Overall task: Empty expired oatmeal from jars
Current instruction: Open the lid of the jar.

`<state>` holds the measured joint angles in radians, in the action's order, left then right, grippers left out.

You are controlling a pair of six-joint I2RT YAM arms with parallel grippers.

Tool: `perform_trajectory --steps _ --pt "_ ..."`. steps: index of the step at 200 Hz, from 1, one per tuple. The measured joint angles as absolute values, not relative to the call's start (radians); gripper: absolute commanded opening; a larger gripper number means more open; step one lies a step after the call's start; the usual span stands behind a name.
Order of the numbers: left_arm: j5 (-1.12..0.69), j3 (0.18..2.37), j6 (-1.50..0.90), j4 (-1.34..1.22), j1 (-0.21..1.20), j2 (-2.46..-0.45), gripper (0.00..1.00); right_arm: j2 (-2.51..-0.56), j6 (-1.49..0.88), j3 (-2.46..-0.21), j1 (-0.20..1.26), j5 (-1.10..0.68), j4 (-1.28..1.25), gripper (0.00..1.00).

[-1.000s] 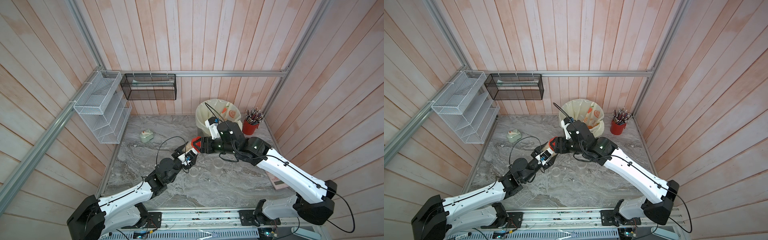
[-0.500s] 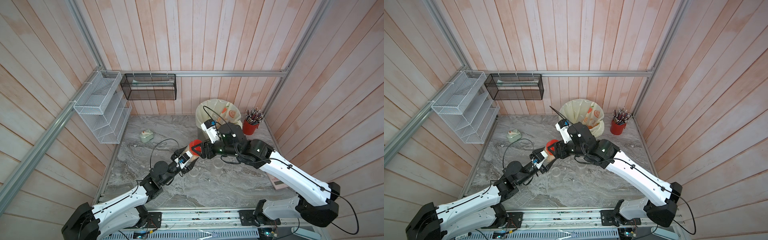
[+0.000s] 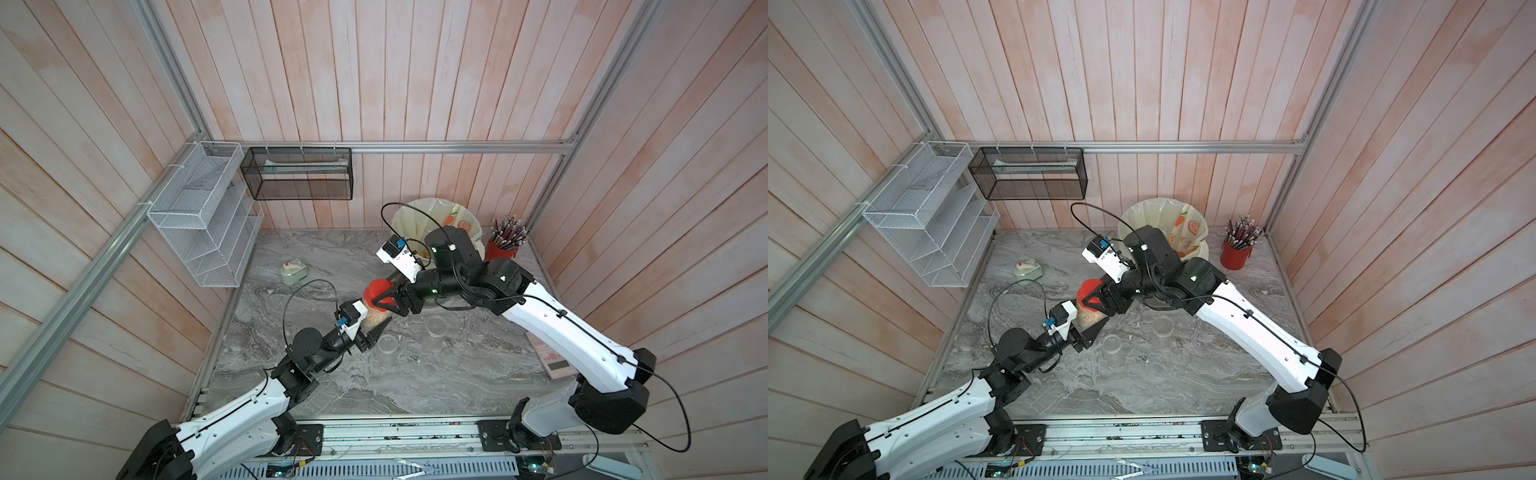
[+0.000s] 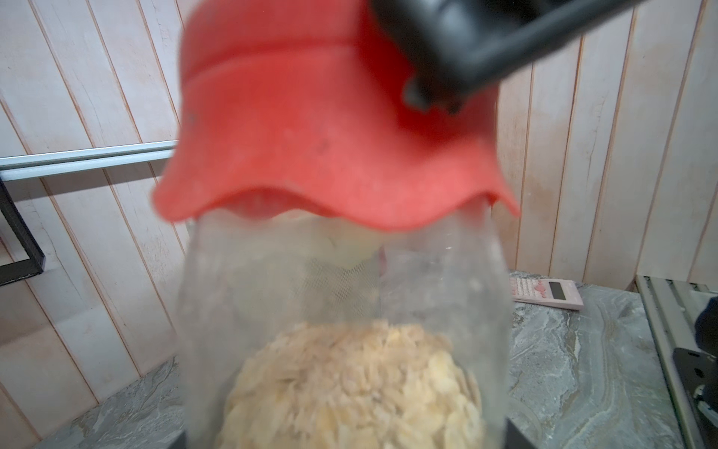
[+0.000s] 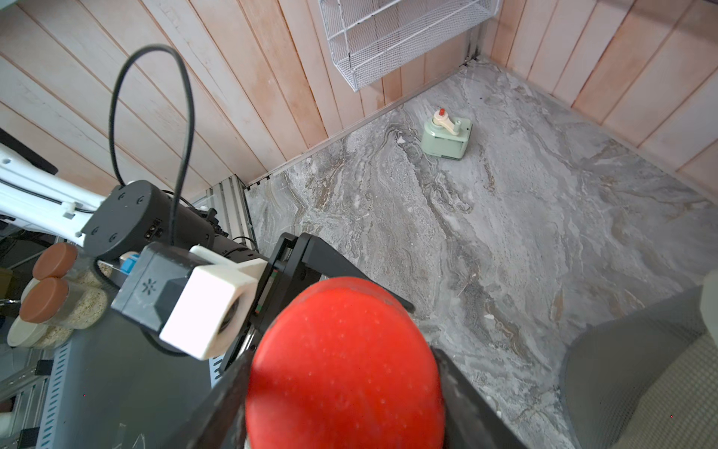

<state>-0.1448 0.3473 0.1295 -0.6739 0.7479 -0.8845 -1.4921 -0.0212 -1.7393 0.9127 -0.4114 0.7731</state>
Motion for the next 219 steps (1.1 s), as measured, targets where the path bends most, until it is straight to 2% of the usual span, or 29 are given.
perform_trajectory --steps 45,103,152,183,219 --pt "-0.17 0.321 0.1 -0.711 0.746 -0.866 0.0 -1.5 0.091 -1.74 0.886 -0.519 0.773 0.21" --pt "-0.197 0.278 0.081 -0.742 0.738 -0.865 0.0 -1.483 0.189 -1.626 0.802 -0.717 0.689 0.2" --pt "-0.234 0.265 0.078 -0.785 0.732 -0.86 0.0 -1.477 0.264 -1.613 0.783 -0.805 0.679 0.23" --pt "-0.253 0.26 0.075 -0.793 0.723 -0.857 0.0 -1.499 0.313 -1.662 0.778 -0.841 0.727 0.28" --pt "-0.205 0.224 0.05 -0.737 0.674 -0.859 0.0 -1.536 0.376 -1.844 0.757 -0.836 0.853 0.26"
